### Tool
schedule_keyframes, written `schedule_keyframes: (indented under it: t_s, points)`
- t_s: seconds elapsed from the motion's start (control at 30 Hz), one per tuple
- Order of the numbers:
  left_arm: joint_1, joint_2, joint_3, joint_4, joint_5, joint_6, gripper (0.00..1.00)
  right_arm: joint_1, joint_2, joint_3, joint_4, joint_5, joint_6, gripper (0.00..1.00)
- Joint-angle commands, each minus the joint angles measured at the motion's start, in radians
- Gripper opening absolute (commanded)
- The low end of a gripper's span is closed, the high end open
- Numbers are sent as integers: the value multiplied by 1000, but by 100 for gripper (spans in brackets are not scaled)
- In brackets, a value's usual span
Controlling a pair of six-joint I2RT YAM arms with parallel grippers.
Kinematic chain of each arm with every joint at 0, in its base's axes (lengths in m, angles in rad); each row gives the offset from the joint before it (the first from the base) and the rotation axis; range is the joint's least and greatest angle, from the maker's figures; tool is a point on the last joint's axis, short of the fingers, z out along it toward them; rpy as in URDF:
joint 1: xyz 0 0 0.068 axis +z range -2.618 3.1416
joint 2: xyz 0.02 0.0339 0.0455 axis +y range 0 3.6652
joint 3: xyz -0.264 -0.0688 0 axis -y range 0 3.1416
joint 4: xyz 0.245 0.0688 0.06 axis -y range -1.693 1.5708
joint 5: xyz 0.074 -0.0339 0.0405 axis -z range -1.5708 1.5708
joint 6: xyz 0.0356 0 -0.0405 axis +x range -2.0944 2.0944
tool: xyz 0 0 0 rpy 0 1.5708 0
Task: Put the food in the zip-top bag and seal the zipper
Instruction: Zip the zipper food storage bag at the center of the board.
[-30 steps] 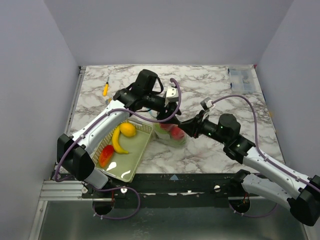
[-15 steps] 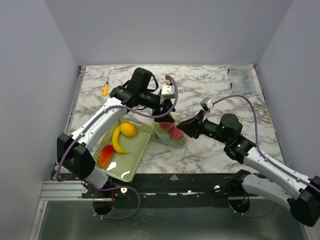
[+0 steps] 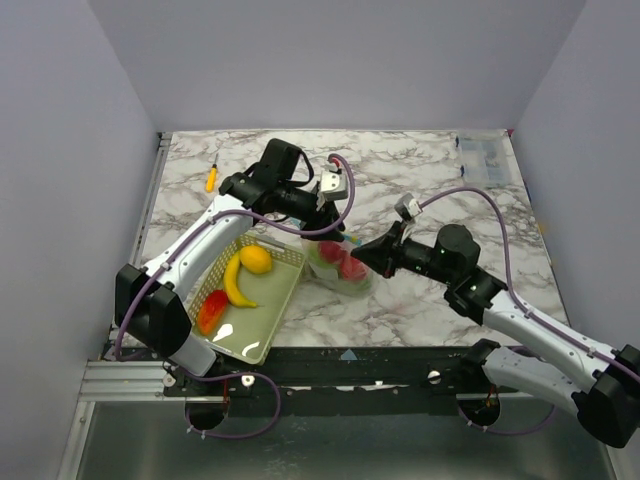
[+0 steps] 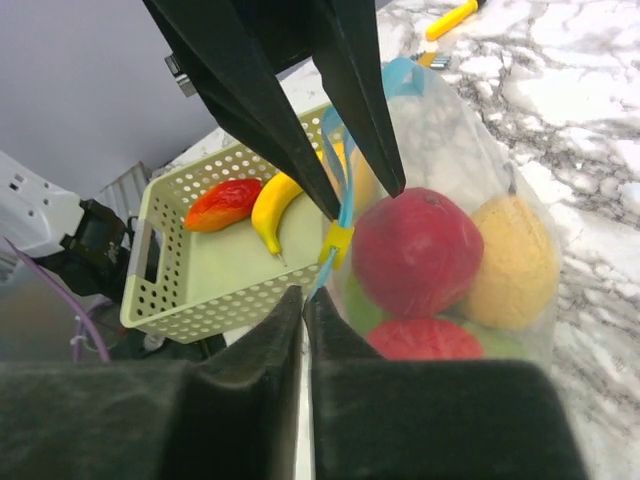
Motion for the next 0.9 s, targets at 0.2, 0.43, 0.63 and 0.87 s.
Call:
schedule_keyframes:
  t_s: [0.2, 0.43, 0.63, 0.87]
  points:
    - [-1, 20, 40, -46, 73, 33, 0, 1, 1, 237, -394, 118, 12, 39]
    - [-1, 18, 48, -55, 87, 34, 0, 2, 129, 528, -756, 236, -3, 42]
    - [-1, 13, 54, -50, 116, 23, 0, 2, 205, 645, -875, 201, -39, 39]
    - [-1, 16, 58, -51, 127, 18, 0, 2, 229, 672, -858, 84, -77, 36]
